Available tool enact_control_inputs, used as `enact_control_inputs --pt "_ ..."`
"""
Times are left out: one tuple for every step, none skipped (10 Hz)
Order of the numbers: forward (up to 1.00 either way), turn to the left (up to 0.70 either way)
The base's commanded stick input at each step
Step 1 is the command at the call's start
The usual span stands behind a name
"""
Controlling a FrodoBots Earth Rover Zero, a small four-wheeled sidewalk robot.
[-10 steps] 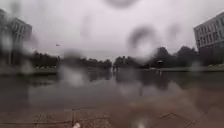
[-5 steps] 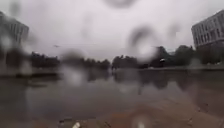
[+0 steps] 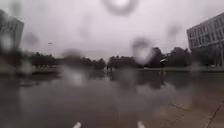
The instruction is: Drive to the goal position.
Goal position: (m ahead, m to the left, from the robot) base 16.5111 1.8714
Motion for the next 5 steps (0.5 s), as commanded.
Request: enact_control_inputs --pt "0.7 0.01" --pt "0.7 0.01" --pt "0.7 0.01" --pt "0.7 0.01" --pt "0.7 0.01"
